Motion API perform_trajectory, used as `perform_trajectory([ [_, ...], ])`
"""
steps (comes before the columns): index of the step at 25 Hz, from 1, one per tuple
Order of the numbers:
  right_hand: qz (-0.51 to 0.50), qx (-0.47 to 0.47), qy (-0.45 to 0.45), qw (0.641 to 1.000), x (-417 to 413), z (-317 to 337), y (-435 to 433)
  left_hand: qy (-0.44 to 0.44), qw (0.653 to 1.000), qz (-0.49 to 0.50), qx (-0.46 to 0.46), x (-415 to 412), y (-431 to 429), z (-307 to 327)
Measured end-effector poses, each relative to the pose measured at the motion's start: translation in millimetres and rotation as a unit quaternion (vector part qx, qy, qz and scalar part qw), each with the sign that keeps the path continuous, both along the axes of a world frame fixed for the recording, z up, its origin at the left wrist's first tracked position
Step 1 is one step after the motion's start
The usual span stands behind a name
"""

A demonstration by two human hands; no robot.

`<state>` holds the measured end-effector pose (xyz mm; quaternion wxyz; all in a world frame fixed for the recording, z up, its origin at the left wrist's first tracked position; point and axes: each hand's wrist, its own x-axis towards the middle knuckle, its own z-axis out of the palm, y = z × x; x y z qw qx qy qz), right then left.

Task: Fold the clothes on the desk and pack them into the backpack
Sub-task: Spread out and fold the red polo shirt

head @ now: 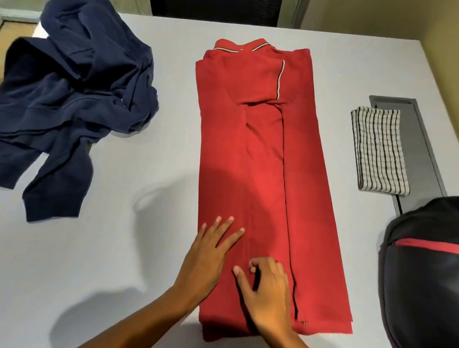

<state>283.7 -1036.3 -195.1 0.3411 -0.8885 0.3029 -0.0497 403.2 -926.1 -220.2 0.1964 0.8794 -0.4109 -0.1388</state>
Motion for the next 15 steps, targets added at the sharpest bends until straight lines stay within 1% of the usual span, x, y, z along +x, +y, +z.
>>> perform_trajectory([
  [3,-0.098,0.108,-0.049,0.988,1,20,13,0.018,0.998,0.03,-0.048,-8,0,13],
  [4,-0.13,0.128,-0.073,0.98,-2,29,12,0.018,0.997,0.039,-0.065,-9,-1,18],
  [5,-0.161,0.128,-0.095,0.974,-7,38,10,0.017,0.996,0.046,-0.08,-10,-2,23],
  [7,-0.204,0.09,-0.113,0.968,-22,44,3,0.013,0.994,0.051,-0.094,-12,-4,31],
  [8,-0.205,0.071,-0.097,0.971,-32,40,0,0.009,0.994,0.049,-0.092,-14,-5,32],
  [10,-0.179,0.025,-0.011,0.983,-50,28,1,-0.004,0.997,0.032,-0.075,-20,-5,26],
  [12,-0.134,-0.063,0.063,0.987,-61,19,6,-0.02,0.998,0.005,-0.054,-26,-5,17],
  [13,-0.117,-0.107,0.071,0.985,-61,18,7,-0.027,0.999,-0.001,-0.048,-27,-5,15],
  [15,-0.113,-0.161,0.046,0.979,-50,24,3,-0.032,0.999,-0.002,-0.041,-27,-6,14],
])
